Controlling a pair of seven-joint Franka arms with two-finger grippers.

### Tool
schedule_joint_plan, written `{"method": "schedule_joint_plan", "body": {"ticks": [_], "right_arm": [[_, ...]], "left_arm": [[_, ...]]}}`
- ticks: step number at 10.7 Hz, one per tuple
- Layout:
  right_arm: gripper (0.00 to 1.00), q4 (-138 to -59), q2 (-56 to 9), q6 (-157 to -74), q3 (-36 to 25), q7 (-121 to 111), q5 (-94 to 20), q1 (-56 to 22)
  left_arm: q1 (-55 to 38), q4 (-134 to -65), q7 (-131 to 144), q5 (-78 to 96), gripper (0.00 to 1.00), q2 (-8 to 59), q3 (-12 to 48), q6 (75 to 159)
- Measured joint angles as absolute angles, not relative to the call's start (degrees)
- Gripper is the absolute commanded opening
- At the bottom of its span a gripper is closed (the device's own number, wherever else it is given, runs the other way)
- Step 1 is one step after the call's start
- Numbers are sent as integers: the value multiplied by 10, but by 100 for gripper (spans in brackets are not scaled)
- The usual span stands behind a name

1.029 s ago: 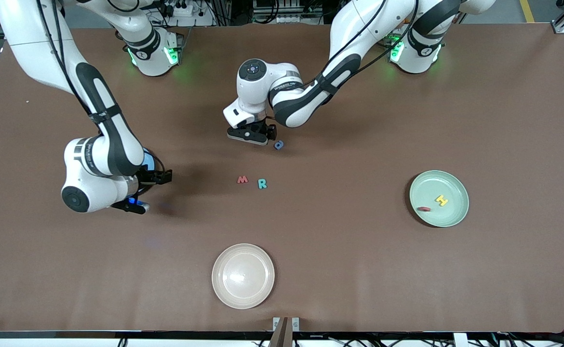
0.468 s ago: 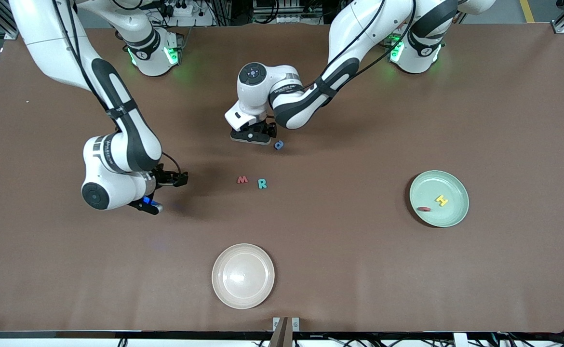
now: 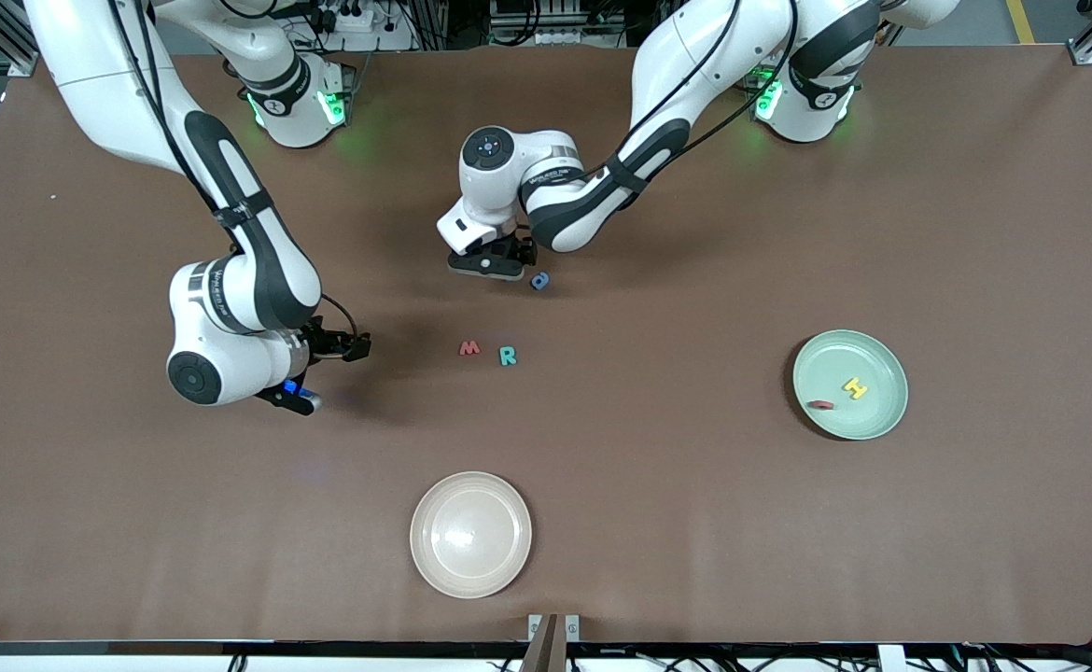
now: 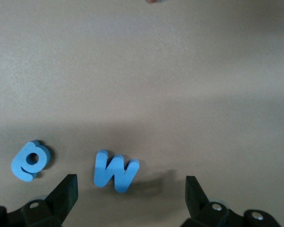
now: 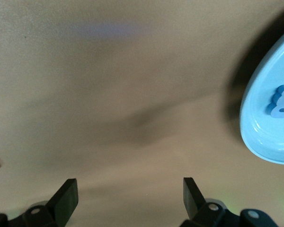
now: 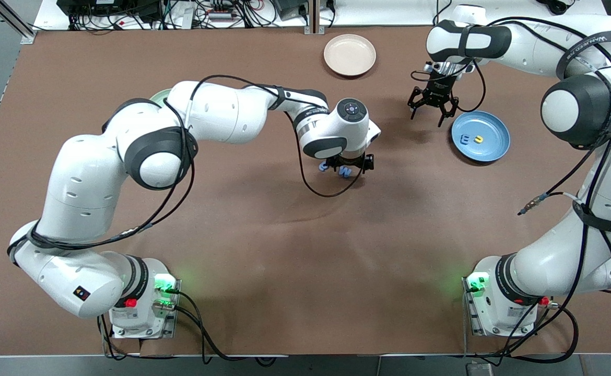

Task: Sort upper and lower case letters into plates
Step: 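Lower the left gripper and grasp the blue m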

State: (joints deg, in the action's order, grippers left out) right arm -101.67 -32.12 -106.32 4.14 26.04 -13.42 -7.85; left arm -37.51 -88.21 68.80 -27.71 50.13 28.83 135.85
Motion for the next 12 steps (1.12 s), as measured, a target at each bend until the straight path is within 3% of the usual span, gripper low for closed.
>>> {"method": "schedule_joint_plan", "body": {"ticks": [12], "right_arm": [[98,-1017,-321,-1063,41,262,-134,-79]], "left_arm": [[-377,-882,701,-277,100,512,269,1359]]}}
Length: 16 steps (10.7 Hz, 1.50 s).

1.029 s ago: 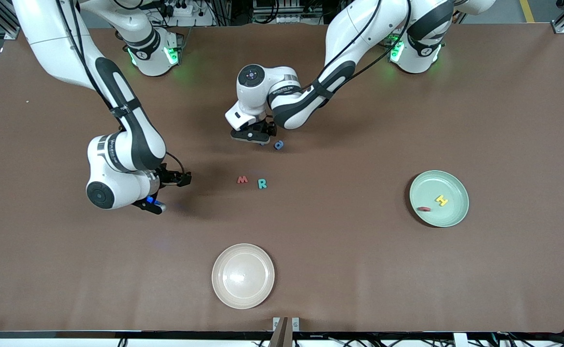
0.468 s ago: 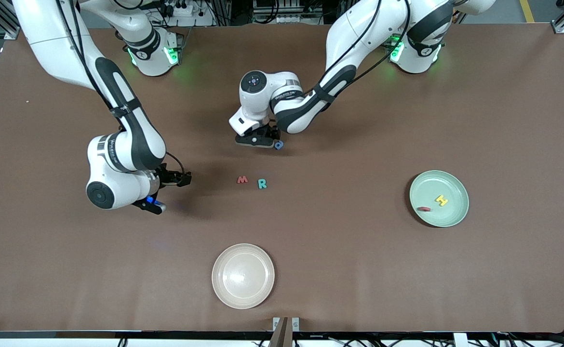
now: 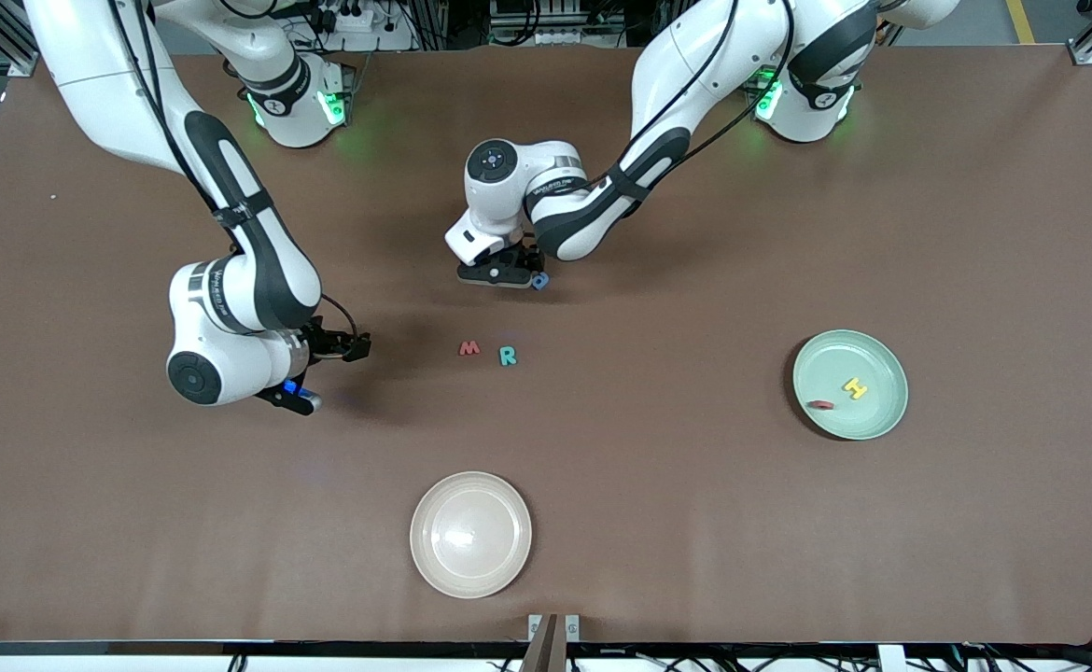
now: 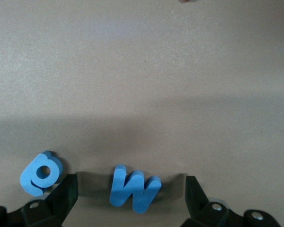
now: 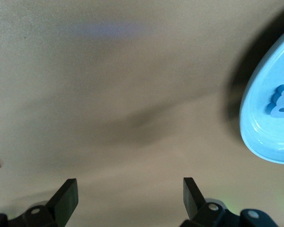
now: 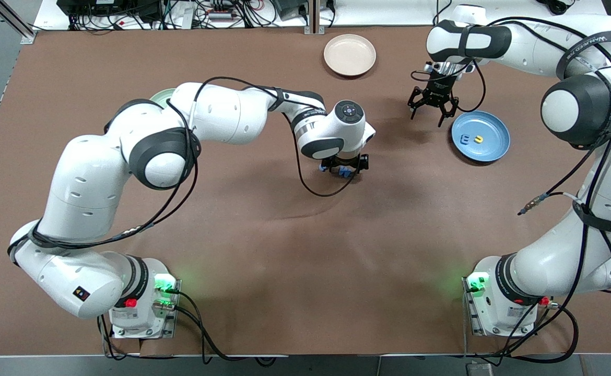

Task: Sort upper and lower case letters into plates
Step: 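Lower the left gripper and grasp the blue m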

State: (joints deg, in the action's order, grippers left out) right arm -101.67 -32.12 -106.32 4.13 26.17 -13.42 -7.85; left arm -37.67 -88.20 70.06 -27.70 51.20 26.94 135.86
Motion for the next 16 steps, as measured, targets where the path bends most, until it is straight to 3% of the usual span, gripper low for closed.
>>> {"method": "schedule_joint_plan", "body": {"ticks": [2,3,4,5,8,9,12,16], "right_arm": [[98,-1017,-321,-1063,41,262,-134,-79],[98,-1017,-321,-1063,41,262,-134,-79],[98,-1017,-321,-1063,41,262,-134,-79],[98,-1017,-321,-1063,41,262,-134,-79],[99,-1017,-321,-1063,41,262,-134,-79],[99,-1017,-321,-1063,41,262,-134,-79],[99,-1017,-321,-1063,41,262,-134,-79],[99,-1017,-321,-1063,41,262,-134,-79]], "left_arm": [[-377,-882,701,-277,100,513,269,1359],[-377,-882,701,-277,94,513,269,1359],[-377,-882,701,-277,78,513,269,1359],[-378,-882,701,-276,70,514,269,1359],[-388,-880,712,-276,62,513,270,1360],[-389,-879,712,-276,52,513,269,1360],[-390,-877,712,-276,39,513,271,1363],[-390,-876,712,-276,4,513,271,1364]]}}
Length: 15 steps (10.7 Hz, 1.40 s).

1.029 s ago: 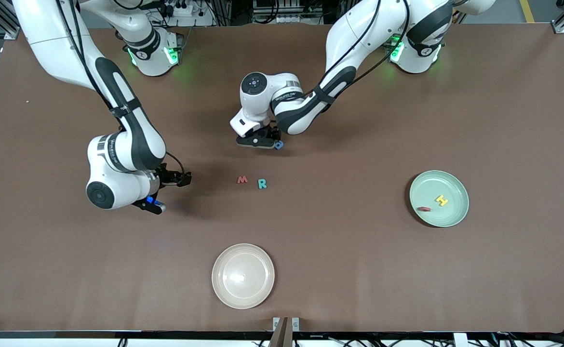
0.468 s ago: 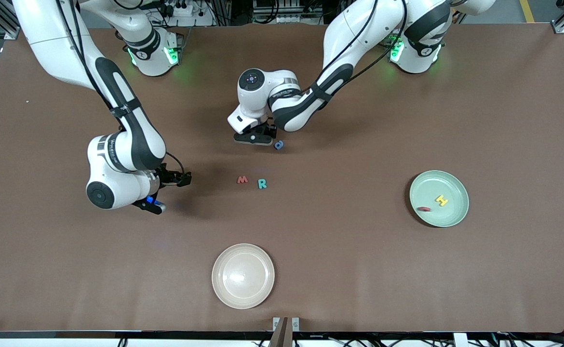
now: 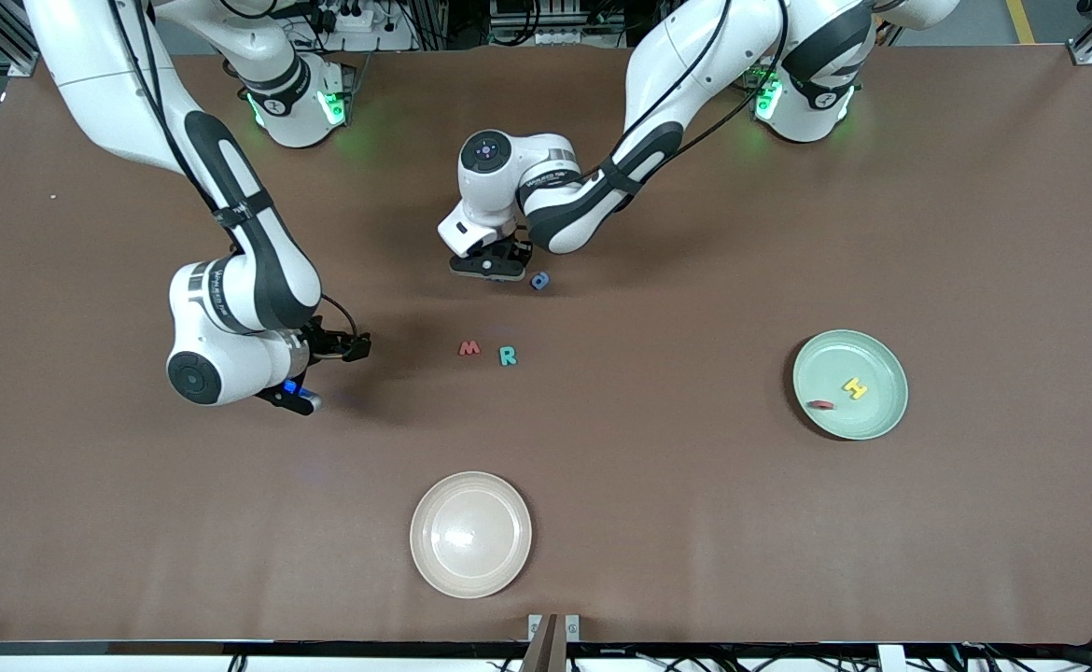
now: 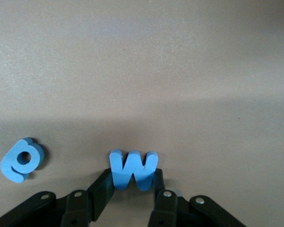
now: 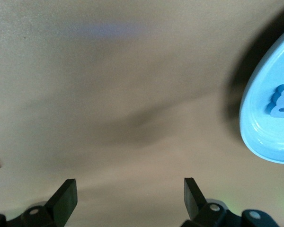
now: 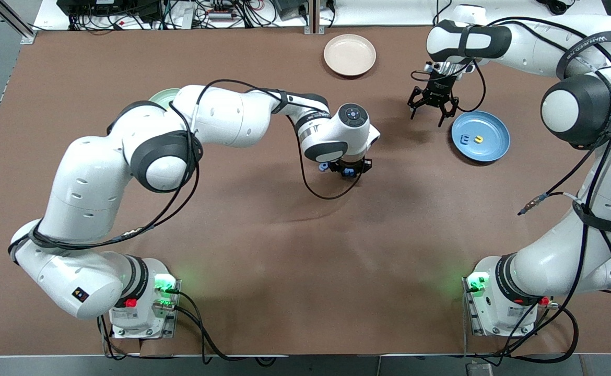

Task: Sort upper and lower case letters into plates
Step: 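Lower the left gripper and grasp the blue m, then lift the blue m with the left gripper while the right gripper reaches the M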

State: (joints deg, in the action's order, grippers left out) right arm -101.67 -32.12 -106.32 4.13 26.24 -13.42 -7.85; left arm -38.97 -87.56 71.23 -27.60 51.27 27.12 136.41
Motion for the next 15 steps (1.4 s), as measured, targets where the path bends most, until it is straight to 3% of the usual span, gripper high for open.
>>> {"method": "schedule_joint_plan", "body": {"ticks": [1,7,15], "right_arm": [[99,-1017,-321,-1063,41,262,-134,-79],[98,-1004,-321,-1063,42,263,-134,-85],[98,-1001,-323,-1124,42,291,-136,-143]], "left_arm": [[-390,-876,712,-276,0,513,271,1364],[-389,-872,720,-275,0,512,271,1365],[-382,-861,758,-244,0,500,268,1353]]}}
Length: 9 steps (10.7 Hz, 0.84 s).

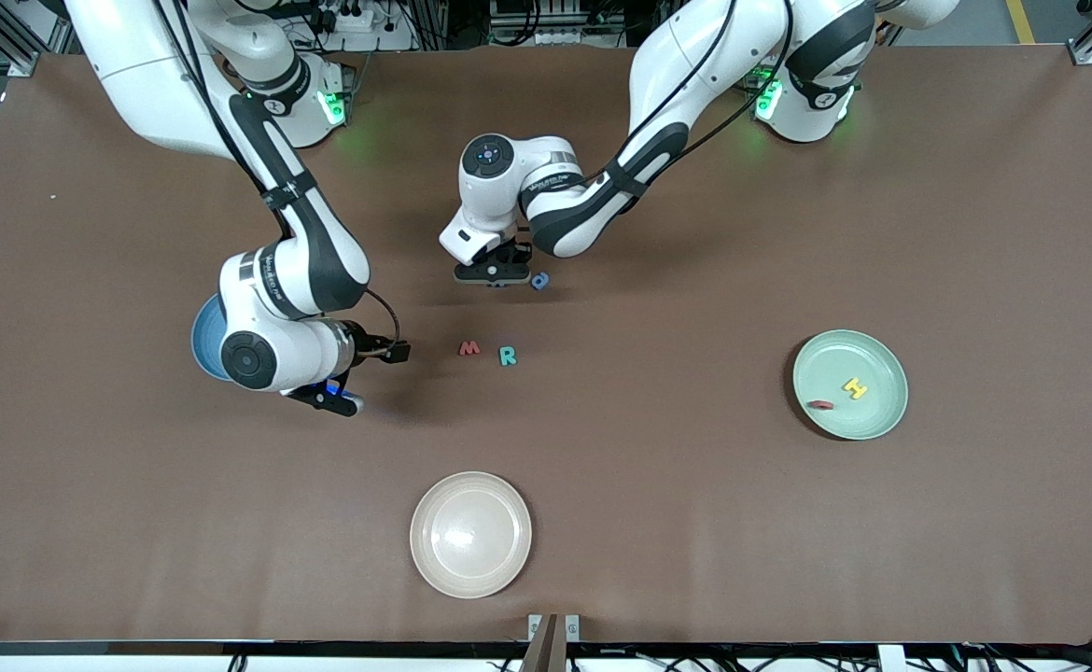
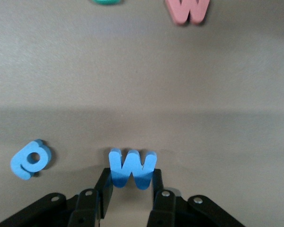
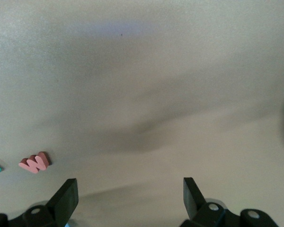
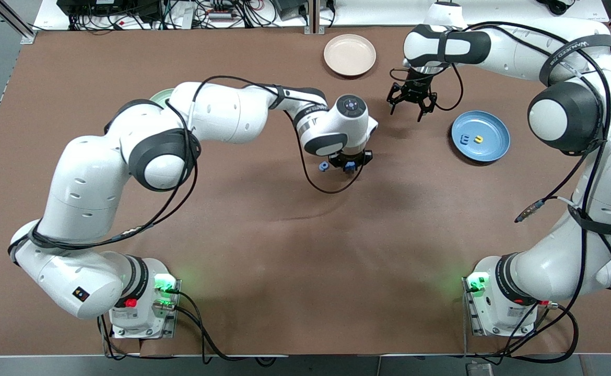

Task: Sort upper and lower case letters into plates
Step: 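Lift the blue m with the left gripper while the right gripper reaches the M, then carry the m to the green plate while the right gripper grasps the M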

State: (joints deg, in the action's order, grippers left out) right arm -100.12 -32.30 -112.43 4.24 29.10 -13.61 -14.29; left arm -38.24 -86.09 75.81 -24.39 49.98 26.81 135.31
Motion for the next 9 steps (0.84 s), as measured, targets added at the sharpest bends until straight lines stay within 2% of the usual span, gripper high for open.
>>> {"method": "schedule_joint_plan", "body": {"ticks": [5,9], "right_arm": [[98,-1001,-335,-1150,42,319,-142,-159],[98,-1002,-347,-1220,43,381,-143,-226]], "left_arm": [[-320,-857,761,-207,0,434,270,1275],[-135,-861,696,-206,0,406,339,1212]]}}
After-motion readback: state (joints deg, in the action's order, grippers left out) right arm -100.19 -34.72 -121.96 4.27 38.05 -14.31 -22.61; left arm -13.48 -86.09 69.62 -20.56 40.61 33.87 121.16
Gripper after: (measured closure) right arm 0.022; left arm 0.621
